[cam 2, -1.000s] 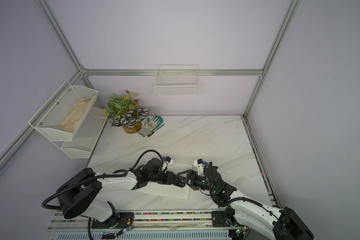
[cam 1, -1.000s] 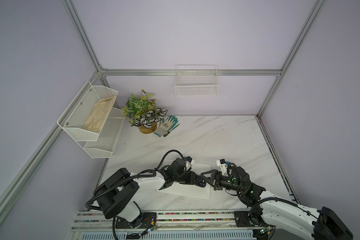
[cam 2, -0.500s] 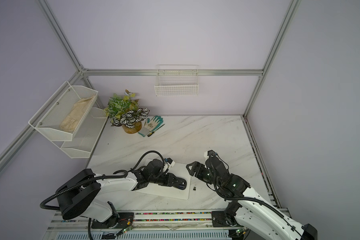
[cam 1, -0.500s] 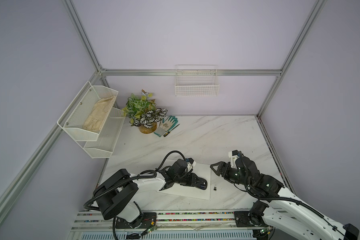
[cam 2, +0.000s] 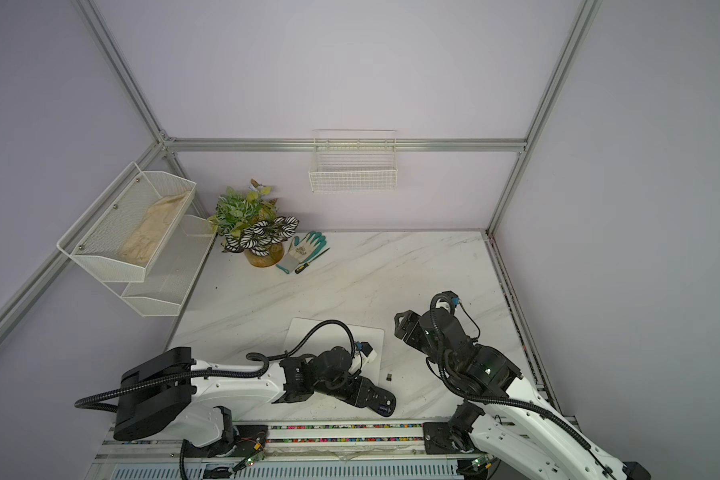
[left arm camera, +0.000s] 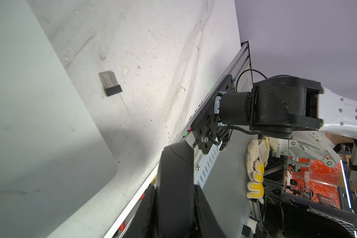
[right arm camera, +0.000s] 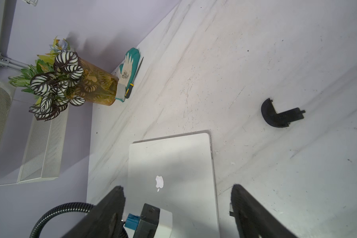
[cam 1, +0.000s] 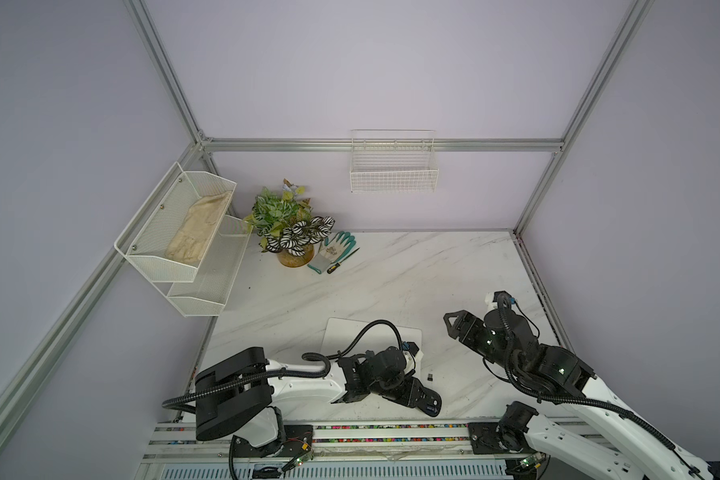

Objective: Insert the wireless mouse receiver into the laptop
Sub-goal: Place the mouse at the center of the board.

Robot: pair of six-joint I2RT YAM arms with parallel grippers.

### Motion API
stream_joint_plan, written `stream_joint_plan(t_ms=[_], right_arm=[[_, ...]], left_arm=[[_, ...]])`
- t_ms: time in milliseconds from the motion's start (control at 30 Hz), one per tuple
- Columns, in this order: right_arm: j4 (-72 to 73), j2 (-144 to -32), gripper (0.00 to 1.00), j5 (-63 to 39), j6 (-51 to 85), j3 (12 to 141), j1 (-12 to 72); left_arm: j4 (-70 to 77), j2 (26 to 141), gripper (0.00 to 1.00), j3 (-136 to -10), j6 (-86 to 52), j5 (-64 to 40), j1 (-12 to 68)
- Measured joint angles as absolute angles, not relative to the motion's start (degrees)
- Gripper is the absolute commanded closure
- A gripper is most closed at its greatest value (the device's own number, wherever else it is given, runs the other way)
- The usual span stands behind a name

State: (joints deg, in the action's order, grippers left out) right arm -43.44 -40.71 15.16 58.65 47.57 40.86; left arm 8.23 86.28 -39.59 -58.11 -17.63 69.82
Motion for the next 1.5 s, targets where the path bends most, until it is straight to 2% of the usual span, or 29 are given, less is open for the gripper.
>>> stream_joint_plan(t_ms=[167,333,700,733,867,967,1133,1500], right_arm=[[-44.69,-36.1,0.16,14.66,58.65,44.64,40.86],[-46.48,-32.58,0.16,14.57,58.61,43.92,40.86],[-48.56,-32.32,0.15,16.05,56.55,46.0,40.86],[-48.66,-32.49,0.15,16.25,56.42,46.19,40.86],[-48.93,-33.39,0.15,17.04,56.01,46.5,40.86],[-49.15,-33.82,0.14,17.28,55.79,46.5,40.86],[-49.34,-34.04,0.14,17.37,55.61,46.5,40.86],[-49.76,-32.86,0.14,17.47,55.61,46.5,40.86]], left_arm=[[13.08,87.92,1.0,-38.92,-62.61,-14.63,71.9],[17.69,94.17,1.0,-39.11,-65.98,-12.95,72.14],[22.79,102.5,1.0,-44.69,-69.38,-12.82,72.2],[22.98,103.02,0.98,-45.19,-69.43,-12.84,72.2],[23.18,104.03,0.71,-46.22,-69.45,-13.02,72.18],[23.14,104.05,0.58,-46.26,-69.45,-13.04,72.16],[23.2,104.05,0.51,-46.26,-69.41,-13.04,72.03],[24.36,104.05,0.27,-46.26,-68.55,-12.05,71.64]])
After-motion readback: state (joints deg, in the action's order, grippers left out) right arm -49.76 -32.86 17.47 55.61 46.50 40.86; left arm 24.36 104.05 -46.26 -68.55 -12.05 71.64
